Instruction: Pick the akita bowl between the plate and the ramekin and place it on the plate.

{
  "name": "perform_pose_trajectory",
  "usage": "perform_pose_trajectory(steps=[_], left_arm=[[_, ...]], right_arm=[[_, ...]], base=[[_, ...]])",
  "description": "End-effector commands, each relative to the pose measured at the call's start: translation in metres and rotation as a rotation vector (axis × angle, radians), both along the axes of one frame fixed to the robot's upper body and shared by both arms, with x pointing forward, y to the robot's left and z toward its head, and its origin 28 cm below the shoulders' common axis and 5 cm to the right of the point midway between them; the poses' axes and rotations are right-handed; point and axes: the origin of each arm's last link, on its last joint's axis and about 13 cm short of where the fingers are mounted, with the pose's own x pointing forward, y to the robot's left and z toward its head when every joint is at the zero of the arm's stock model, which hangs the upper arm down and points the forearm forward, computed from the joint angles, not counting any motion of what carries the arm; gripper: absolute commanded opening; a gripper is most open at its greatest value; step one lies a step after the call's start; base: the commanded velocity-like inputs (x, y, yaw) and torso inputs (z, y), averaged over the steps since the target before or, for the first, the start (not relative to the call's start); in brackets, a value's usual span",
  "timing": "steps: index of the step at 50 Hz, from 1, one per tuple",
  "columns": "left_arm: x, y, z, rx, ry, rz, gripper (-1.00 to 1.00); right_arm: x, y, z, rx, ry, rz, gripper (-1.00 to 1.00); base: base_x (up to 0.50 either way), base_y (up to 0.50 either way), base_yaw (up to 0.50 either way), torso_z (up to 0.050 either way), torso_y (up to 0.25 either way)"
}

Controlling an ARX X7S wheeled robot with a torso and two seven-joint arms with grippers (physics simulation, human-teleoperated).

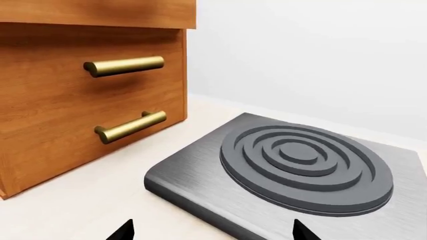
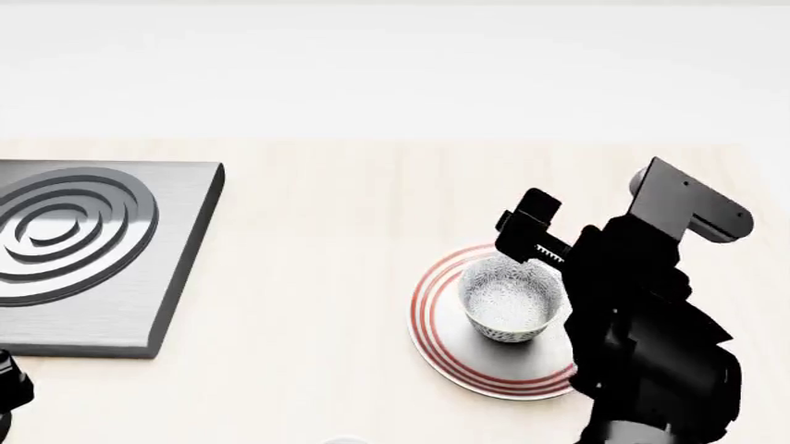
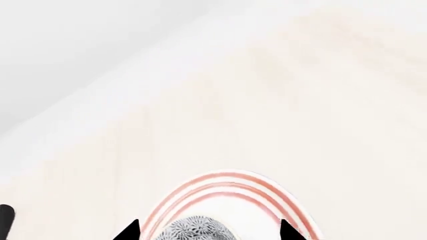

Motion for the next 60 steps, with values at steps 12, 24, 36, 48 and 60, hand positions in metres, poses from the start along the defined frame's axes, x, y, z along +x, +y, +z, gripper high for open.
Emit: perform_pose_trajectory(steps=[12, 24, 36, 48, 60], left_arm=[[-0.001, -0.003, 0.0, -0.027, -0.017, -0.029, 1.0], [-0.002, -0.002, 0.0, -0.027, -0.018, -0.028, 1.0], [-0.003, -0.003, 0.001, -0.024, -0.02, -0.029, 1.0], [-0.003, -0.002, 0.001, -0.024, -0.021, -0.029, 1.0], [-0.002, -0.002, 0.001, -0.024, -0.023, -0.03, 1.0]], right_arm=[[-0.053, 0.025, 0.035, -0.232, -0.214, 0.136, 1.0], [-0.086, 0.034, 0.035, -0.344, -0.283, 0.137, 1.0], [-0.115, 0.04, 0.028, -0.454, -0.345, 0.127, 1.0], [-0.134, 0.041, 0.019, -0.56, -0.373, 0.089, 1.0], [-0.151, 0.039, 0.01, -0.607, -0.369, 0.062, 1.0]], base=[[0.0, 0.0, 0.0, 0.0, 0.0], [0.0, 0.0, 0.0, 0.0, 0.0], [0.0, 0.0, 0.0, 0.0, 0.0], [0.0, 0.0, 0.0, 0.0, 0.0], [0.0, 0.0, 0.0, 0.0, 0.0]])
